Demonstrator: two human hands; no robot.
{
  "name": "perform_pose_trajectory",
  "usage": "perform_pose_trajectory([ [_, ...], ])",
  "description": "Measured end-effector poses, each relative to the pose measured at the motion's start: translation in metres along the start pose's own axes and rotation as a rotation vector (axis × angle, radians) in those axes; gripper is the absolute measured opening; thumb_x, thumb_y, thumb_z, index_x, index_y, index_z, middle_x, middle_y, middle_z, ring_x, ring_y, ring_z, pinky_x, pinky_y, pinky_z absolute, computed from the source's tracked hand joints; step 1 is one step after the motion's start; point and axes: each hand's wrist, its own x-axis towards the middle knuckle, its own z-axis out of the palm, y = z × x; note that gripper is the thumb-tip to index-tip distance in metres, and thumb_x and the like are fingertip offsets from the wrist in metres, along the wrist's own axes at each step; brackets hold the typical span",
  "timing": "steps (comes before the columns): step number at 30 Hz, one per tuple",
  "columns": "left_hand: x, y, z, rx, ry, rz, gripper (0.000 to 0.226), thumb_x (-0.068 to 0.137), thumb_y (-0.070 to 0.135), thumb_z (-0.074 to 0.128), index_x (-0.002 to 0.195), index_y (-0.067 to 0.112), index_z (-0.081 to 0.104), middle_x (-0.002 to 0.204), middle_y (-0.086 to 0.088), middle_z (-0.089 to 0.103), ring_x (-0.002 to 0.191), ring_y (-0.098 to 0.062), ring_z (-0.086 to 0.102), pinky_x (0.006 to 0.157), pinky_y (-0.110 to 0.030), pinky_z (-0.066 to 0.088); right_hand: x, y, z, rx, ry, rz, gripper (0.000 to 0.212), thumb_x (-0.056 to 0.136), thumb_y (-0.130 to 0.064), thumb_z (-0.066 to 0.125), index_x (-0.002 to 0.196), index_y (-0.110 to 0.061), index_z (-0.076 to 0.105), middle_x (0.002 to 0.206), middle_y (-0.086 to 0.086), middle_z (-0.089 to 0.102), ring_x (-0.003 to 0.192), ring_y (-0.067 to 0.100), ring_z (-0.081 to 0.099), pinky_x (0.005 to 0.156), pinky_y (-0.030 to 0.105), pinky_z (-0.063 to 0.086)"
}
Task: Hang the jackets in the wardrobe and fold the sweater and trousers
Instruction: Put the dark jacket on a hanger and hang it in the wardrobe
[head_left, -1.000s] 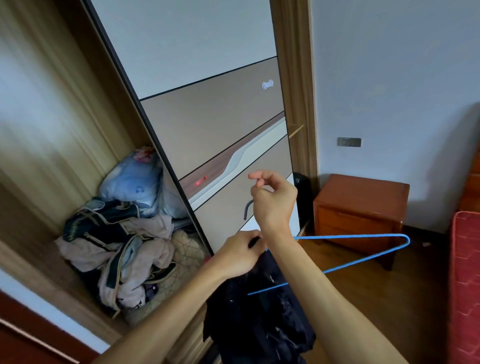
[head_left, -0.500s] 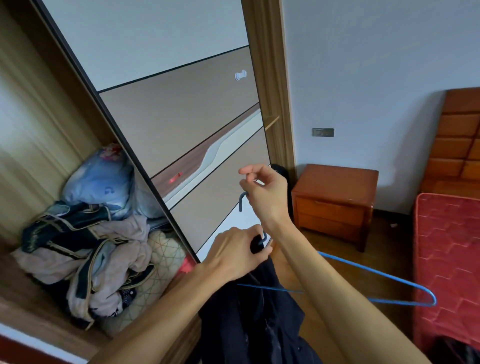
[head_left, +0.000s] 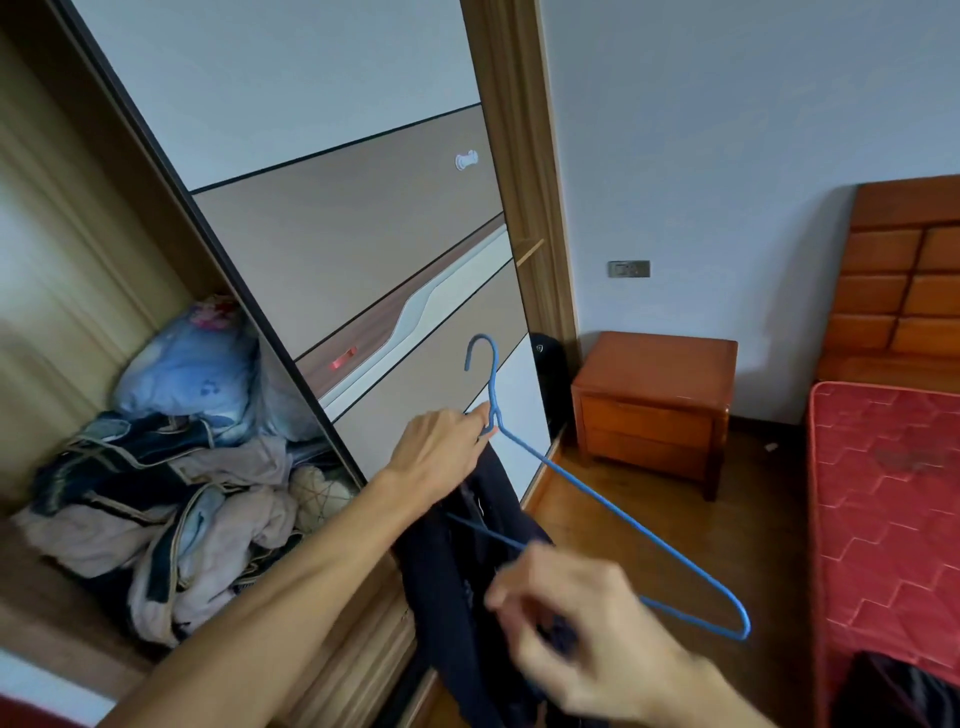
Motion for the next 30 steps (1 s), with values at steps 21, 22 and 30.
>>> perform_pose_trajectory([
  [21,-0.026,-0.067,-0.06,-0.084,0.088,-0.231,0.038,0.102,0.048,0.042,0.092,0.016,0.059,0.064,0.0,0.05,0.065,-0.024,0.046,0.058,-0.031,0.035,0.049,0.165,0.115,-0.327,-0.223,0.889,0.064,0.087,-0.03,0.069,0.138,-0.015,0.034,0.128,0.008,0.051,0.119,0.032,0.052,0.098,0.044,0.045],
  [22,-0.031,-0.075,-0.062,-0.096,0.112,-0.26,0.038,0.102,0.048,0.043,0.093,0.015,0.06,0.065,-0.001,0.05,0.067,-0.024,0.046,0.056,-0.03,0.033,0.051,0.166,0.12,-0.362,-0.296,0.901,0.058,0.089,-0.029,0.065,0.136,-0.013,0.034,0.128,0.009,0.054,0.12,0.033,0.053,0.098,0.045,0.045],
  [30,-0.075,-0.137,-0.052,0.003,0.122,-0.37,0.041,0.101,0.047,0.046,0.098,0.01,0.063,0.077,-0.018,0.066,0.076,-0.042,0.063,0.06,-0.037,0.039,0.076,0.177,0.087,-0.285,-0.306,0.799,0.016,0.093,-0.021,0.046,0.088,-0.011,0.058,0.096,0.012,0.068,0.093,0.034,0.063,0.082,0.043,0.052],
])
